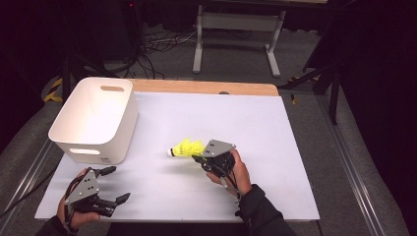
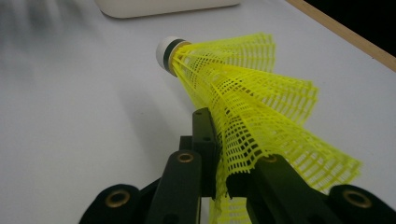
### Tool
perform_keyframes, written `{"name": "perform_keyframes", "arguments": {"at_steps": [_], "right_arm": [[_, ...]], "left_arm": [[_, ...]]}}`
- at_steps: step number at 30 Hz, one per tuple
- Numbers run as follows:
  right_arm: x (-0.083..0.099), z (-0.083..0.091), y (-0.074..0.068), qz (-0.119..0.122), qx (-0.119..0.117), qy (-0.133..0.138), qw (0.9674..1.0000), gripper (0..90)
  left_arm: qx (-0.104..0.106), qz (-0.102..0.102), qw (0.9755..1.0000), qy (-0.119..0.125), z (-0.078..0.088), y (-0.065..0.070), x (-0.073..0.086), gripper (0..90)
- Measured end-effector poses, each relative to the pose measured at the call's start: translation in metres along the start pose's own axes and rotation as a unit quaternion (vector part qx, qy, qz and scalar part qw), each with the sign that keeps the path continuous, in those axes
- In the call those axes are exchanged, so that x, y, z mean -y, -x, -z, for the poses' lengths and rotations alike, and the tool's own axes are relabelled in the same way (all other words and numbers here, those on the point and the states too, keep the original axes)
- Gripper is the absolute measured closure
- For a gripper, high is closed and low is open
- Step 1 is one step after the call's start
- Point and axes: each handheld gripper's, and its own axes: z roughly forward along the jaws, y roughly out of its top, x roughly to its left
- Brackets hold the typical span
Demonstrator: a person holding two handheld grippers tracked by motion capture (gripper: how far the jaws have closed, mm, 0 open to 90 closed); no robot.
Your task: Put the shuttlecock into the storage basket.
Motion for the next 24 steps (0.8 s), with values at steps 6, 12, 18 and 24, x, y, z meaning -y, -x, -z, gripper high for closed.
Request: {"name": "perform_keyframes", "arguments": {"at_steps": [6, 12, 18, 24], "right_arm": [[0.001, 0.007, -0.004, 0.012, -0.003, 0.0, 0.9999, 85.8], [0.004, 0.012, -0.006, 0.018, -0.006, -0.004, 0.9998, 85.8], [0.007, 0.017, -0.009, 0.024, -0.01, -0.008, 0.9996, 85.7], [0.009, 0.021, -0.011, 0.031, -0.011, -0.013, 0.9994, 85.7]], "left_arm": [[-0.001, -0.004, 1.0, -0.004, -0.001, 0.001, -0.001, 5.4], [-0.001, -0.004, 1.0, -0.008, -0.003, 0.001, -0.002, 5.5], [0.0, -0.003, 0.9999, -0.01, -0.005, 0.003, -0.003, 5.6], [-0.002, -0.007, 0.9999, -0.015, -0.008, 0.004, -0.005, 5.8]]}}
